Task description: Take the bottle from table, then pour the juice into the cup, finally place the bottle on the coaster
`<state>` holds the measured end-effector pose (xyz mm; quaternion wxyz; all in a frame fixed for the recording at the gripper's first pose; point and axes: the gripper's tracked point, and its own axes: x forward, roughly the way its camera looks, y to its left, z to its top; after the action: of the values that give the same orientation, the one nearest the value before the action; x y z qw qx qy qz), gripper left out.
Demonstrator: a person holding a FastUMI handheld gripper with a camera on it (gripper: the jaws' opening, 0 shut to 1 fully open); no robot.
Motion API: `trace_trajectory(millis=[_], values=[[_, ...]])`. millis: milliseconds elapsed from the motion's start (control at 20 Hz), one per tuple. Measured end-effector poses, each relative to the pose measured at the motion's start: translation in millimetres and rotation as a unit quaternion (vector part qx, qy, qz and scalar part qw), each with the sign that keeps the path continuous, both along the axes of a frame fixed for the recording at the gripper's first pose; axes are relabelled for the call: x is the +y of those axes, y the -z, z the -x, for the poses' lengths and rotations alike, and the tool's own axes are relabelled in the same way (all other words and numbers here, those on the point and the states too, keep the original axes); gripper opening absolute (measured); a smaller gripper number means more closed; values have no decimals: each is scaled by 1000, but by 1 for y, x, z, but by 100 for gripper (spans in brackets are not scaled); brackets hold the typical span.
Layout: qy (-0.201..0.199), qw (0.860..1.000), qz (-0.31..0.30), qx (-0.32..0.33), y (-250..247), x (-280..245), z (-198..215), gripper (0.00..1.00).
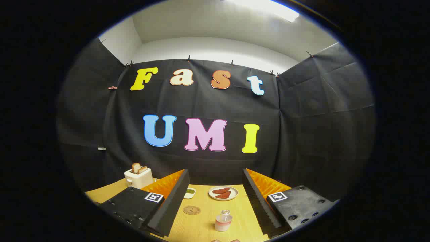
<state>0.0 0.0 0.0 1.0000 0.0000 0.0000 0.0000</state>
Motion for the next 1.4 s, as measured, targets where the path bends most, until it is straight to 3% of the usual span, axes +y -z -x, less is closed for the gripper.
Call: trace_trajectory(millis=[550, 1400], values=[[-11, 1000, -21, 16, 21, -6, -17, 97], [-28, 997, -18, 66, 94, -6, -52, 97]])
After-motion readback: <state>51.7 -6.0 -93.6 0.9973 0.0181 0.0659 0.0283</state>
